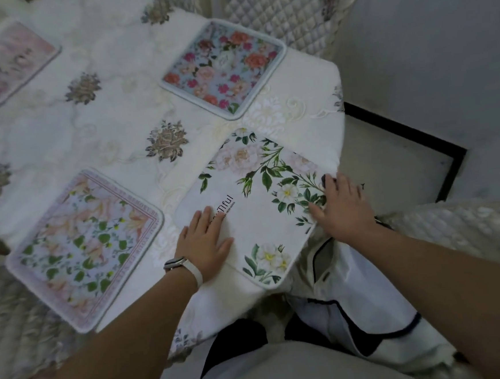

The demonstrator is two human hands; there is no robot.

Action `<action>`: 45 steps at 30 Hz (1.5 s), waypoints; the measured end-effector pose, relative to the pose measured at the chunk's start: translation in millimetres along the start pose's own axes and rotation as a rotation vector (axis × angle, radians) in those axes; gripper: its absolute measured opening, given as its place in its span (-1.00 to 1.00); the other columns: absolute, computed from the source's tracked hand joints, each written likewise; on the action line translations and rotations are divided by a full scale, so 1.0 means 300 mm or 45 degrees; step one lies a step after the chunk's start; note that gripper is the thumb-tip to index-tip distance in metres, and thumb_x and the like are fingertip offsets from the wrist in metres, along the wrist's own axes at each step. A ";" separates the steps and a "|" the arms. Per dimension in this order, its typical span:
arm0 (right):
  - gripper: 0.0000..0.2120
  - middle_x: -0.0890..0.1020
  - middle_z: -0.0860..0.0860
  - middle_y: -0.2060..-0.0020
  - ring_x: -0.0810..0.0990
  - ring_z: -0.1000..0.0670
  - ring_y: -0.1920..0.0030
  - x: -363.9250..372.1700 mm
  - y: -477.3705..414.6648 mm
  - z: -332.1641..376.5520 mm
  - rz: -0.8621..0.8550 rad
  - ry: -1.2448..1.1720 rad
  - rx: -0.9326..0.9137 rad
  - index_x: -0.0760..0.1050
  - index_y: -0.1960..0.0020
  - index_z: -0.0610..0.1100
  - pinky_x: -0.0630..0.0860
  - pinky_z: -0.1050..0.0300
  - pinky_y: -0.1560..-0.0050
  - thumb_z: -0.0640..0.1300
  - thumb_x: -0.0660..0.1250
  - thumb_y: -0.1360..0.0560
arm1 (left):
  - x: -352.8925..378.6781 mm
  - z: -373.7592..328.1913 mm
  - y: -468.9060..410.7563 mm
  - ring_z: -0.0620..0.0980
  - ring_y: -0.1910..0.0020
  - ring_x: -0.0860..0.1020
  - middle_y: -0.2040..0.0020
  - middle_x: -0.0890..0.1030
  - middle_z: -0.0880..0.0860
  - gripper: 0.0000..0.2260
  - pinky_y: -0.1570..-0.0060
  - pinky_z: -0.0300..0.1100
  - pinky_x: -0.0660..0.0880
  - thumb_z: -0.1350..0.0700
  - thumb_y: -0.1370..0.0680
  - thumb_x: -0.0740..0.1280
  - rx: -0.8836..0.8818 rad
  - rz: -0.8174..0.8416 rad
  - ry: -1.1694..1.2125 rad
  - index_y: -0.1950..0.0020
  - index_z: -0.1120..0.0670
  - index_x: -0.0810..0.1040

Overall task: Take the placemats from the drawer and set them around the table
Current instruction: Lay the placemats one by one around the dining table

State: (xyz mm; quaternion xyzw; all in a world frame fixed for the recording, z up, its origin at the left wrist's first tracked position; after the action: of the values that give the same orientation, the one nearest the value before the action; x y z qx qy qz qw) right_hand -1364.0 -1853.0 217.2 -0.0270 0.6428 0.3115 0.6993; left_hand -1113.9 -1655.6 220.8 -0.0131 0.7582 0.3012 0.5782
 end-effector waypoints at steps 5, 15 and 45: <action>-0.51 0.35 -0.18 -0.39 0.28 -0.18 -0.40 -0.118 0.018 0.055 -0.147 0.046 -0.223 0.37 -0.37 -0.19 0.19 -0.12 -0.39 0.09 0.19 -0.56 | -0.097 -0.037 0.085 0.14 -0.38 0.39 -0.42 0.42 0.11 -0.45 -0.31 0.03 0.36 -0.12 -0.49 0.15 -0.048 -0.187 0.161 -0.43 0.09 0.39; -0.47 0.42 -0.10 -0.38 0.36 -0.16 -0.37 -0.276 0.079 0.428 -0.109 0.005 -0.788 0.29 -0.47 -0.14 0.30 -0.06 -0.36 0.13 0.13 -0.60 | -0.221 0.105 0.290 0.14 -0.47 0.27 -0.50 0.31 0.10 -0.44 -0.39 0.16 0.27 -0.23 -0.53 0.13 -0.265 -0.350 0.058 -0.46 0.00 0.34; -0.49 0.51 -0.06 -0.30 0.45 -0.14 -0.28 0.063 1.182 2.034 -0.126 0.265 -1.693 0.44 -0.39 -0.07 0.41 -0.05 -0.24 0.15 0.15 -0.53 | -0.102 1.226 1.775 0.13 -0.27 0.49 -0.30 0.54 0.07 -0.52 -0.21 0.10 0.39 -0.17 -0.47 0.14 -0.825 -0.880 0.104 -0.28 0.01 0.52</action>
State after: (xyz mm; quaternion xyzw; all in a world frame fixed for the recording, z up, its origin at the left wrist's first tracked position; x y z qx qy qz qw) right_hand -992.7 -1292.8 433.4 -0.5110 0.3762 0.6043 0.4818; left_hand -980.4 -1056.4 427.7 -0.4560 0.5984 0.3115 0.5805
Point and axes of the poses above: each hand's wrist, its own y-axis away from the middle knuckle, its own x-axis out of the palm, z = x × y, the point moved 3 cm from there along -y, towards the middle knuckle
